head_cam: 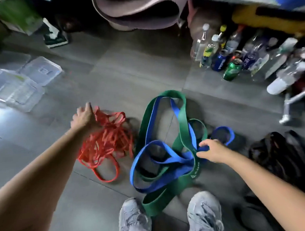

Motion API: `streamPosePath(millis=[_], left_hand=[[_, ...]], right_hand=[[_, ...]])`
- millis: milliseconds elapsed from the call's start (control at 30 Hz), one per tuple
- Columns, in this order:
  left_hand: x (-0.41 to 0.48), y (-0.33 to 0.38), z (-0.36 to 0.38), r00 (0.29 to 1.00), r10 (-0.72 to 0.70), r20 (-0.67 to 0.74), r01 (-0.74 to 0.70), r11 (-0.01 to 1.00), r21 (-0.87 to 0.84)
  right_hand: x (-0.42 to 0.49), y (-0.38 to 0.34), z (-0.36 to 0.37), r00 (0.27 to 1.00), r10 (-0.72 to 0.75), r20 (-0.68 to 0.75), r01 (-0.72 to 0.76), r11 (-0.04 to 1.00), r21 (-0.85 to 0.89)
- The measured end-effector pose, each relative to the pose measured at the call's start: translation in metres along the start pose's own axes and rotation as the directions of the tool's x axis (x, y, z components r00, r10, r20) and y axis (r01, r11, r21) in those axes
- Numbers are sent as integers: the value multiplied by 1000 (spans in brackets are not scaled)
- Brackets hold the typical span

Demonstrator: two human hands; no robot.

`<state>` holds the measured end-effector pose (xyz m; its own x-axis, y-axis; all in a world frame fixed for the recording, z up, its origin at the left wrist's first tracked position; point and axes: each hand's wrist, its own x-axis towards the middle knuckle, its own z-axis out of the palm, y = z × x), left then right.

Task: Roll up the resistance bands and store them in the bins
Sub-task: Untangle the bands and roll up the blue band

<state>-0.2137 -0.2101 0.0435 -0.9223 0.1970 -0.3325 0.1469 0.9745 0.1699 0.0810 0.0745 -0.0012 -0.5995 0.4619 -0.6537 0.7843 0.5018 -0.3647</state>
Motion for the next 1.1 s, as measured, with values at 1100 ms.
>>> streamPosePath(millis=[1100], left_hand=[[-37, 134, 79, 930, 204, -307, -366, 614, -699]], right_hand=[[71, 39, 129, 803, 591, -77, -286, 496, 820]])
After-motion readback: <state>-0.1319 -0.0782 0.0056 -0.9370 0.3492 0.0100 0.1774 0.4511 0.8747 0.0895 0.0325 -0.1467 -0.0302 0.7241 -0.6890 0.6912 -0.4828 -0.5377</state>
